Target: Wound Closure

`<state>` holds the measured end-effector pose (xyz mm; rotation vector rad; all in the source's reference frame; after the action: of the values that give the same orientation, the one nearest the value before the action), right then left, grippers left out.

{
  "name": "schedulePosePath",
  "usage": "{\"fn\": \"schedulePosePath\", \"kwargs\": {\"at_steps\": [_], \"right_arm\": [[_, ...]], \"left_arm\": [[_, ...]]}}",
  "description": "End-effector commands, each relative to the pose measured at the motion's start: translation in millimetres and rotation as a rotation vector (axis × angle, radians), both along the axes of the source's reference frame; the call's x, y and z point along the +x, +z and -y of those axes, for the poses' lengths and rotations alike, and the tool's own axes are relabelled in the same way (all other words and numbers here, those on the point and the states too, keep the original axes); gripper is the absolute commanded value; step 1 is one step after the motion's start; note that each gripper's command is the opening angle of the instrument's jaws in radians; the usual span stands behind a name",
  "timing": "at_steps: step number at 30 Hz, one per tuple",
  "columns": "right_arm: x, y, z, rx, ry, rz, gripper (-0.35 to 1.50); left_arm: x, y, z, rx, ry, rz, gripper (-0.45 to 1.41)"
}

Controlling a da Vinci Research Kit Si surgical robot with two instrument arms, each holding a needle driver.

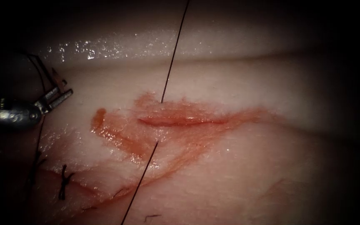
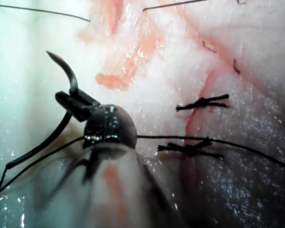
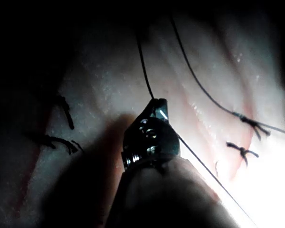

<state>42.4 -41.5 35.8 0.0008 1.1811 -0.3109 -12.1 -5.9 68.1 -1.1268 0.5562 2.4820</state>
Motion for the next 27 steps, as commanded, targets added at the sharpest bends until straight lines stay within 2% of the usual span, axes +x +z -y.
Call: {"fn": "schedulePosePath", "kwargs": {"at_steps": [1,3,4,7,9,14,19,22,27], "right_arm": [[0.3,1.3,-2.5,0.000,0.052,-0.048,0.70],[-0.6,2.1,-4.1,-0.011,0.103,-0.055,1.03],[-1.8,3.0,-5.9,-0.028,0.168,-0.061,1.30],[-4.5,4.5,-8.5,-0.048,0.258,-0.072,1.47],[-6.5,5.4,-9.8,-0.052,0.287,-0.076,1.47],[-8.9,6.8,-10.9,-0.063,0.318,-0.067,1.47],[-10.6,6.5,-11.3,-0.063,0.333,-0.087,1.48],[-12.7,6.2,-11.3,-0.070,0.349,-0.060,1.48],[-18.2,6.3,-10.7,-0.098,0.393,0.065,1.48]], "left_arm": [[-0.5,0.6,0.1,-0.003,0.005,-0.002,-0.45],[-0.5,0.6,0.1,-0.003,0.005,-0.002,-0.45],[-0.5,0.6,0.1,-0.003,0.005,-0.002,-0.45],[-0.5,0.6,0.1,-0.003,0.005,-0.002,-0.45],[-0.6,0.6,0.1,-0.003,0.005,-0.002,-0.45],[-0.6,0.7,0.1,-0.005,0.009,-0.007,-0.45],[-0.6,0.7,0.2,-0.004,0.011,-0.009,-0.45],[-0.6,0.7,0.2,-0.008,0.014,-0.012,-0.45],[0.0,0.5,0.0,-0.009,0.022,-0.011,-0.45]]}}
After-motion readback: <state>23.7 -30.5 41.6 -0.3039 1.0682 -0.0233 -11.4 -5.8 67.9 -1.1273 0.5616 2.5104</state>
